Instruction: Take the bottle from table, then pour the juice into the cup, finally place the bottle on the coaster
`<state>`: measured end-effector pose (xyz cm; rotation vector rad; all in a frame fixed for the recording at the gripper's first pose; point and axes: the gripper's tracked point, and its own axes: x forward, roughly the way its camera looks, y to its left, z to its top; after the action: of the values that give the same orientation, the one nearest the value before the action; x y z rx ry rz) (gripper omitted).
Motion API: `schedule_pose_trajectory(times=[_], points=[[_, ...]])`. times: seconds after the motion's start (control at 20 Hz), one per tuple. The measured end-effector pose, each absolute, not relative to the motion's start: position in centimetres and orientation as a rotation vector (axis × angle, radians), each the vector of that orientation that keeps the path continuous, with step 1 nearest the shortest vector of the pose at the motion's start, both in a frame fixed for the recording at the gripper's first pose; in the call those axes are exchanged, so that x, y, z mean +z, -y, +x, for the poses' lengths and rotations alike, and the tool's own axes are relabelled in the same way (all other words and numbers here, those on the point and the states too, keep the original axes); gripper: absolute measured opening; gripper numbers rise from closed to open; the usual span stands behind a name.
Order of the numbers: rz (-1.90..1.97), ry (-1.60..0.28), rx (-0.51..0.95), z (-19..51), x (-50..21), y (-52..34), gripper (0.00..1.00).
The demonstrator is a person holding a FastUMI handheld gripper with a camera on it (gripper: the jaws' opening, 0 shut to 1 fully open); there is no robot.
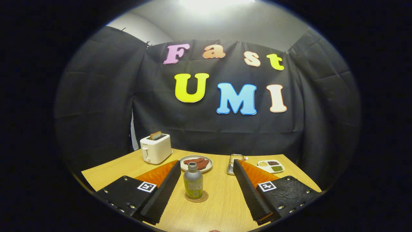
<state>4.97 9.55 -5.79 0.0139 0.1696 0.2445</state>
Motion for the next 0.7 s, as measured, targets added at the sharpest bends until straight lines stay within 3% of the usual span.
schedule_pose_trajectory(times=[0.7], points=[[0.020,-0.051,0.144,0.8,-0.1,-5.9,0.99]])
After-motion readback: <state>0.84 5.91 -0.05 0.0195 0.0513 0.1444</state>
